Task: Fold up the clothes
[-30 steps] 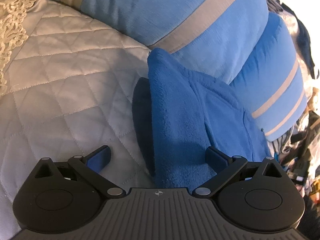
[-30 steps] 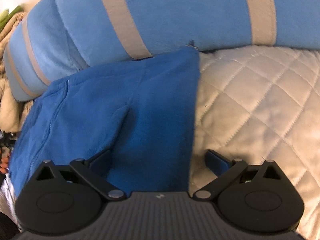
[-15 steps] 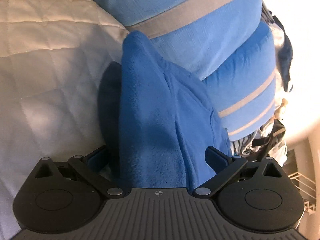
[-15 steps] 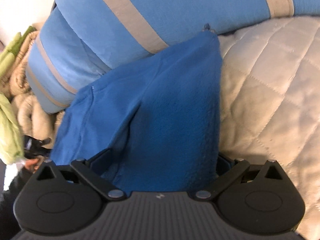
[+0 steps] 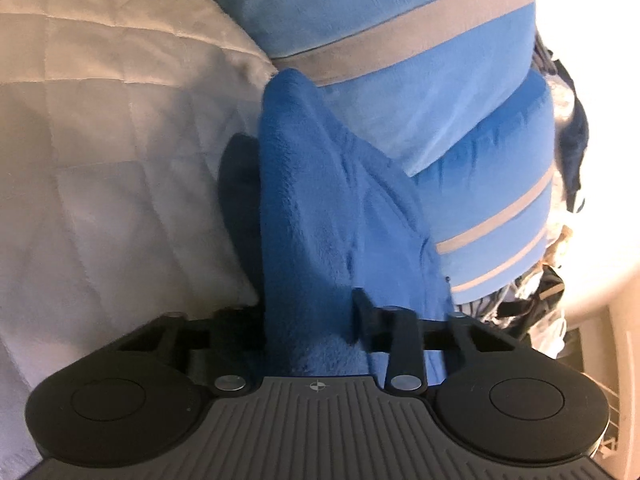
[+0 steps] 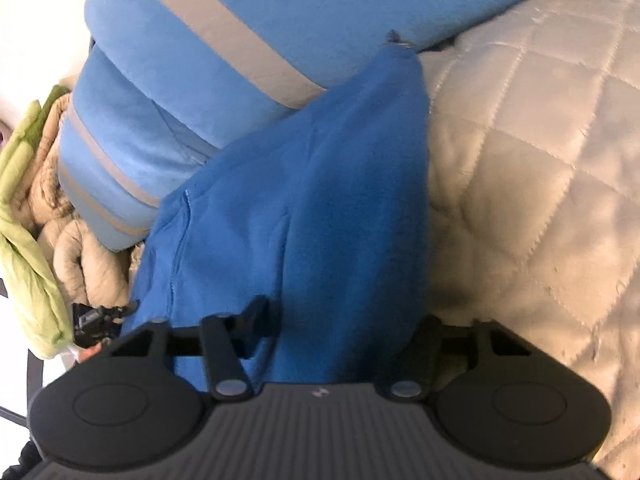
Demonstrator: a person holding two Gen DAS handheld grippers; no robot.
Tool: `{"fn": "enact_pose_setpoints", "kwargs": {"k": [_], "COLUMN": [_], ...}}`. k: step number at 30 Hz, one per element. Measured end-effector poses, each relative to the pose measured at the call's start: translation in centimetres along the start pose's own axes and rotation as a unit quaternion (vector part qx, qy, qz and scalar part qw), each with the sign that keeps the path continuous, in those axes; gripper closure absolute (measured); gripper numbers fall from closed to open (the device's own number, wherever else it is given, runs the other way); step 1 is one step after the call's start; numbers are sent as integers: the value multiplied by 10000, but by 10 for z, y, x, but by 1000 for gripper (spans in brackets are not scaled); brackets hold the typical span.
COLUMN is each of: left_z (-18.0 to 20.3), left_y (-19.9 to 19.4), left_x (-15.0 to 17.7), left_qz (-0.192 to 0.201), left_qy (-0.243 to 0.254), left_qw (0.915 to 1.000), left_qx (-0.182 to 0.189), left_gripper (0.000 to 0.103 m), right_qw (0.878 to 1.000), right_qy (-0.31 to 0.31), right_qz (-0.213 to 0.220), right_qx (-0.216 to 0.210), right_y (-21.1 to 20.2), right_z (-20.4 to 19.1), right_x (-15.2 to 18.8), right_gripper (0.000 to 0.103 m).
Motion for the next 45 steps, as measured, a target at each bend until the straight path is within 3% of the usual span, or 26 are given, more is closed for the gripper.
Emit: {"fn": "enact_pose_setpoints", "kwargs": {"k": [2,7,15,21,34,45], "left_z": [6,27,77,117,214,236], "left_y": [0,-6,-21,-40,-93,-118], "left_x": [1,5,14,18,10,7], "left_qz": [-3,51,154,319,786,1040], "left_qy": [115,492,1206,1486,2112,2215], "left_qw": [9999,9987,9922,9883,9742,9696], "left_qx": [-46,-130,-273,-154,87,-84], "left_gripper": [75,79,83,84,85,85], "right_qw": [9999,9983,9902,9813,9670,9617], "right_qy": [-82,-402,-1057,-1463,-1700,-1797], "right_qz": [44,290,876,1238,1897,2064], "right_qx": [68,299,248,174,-99,-158], "right_y": [-2,-19,-65,-103,-187,-197], "right_z": [-5,-30,-75,-114,-174,-209], "right_x": [1,5,15,20,18,19], "right_gripper": [68,73,75,75,75,75]}}
Point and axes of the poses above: each gripper's, at about its wrist camera, not at the fingertips, and y roughly the way its jaws point, z to its right, x to its underside, the point moved 1 cm from there along y, roughly the way its jaws point, and after that the axes turned 12 degrees about x, right-handed, at the moved point
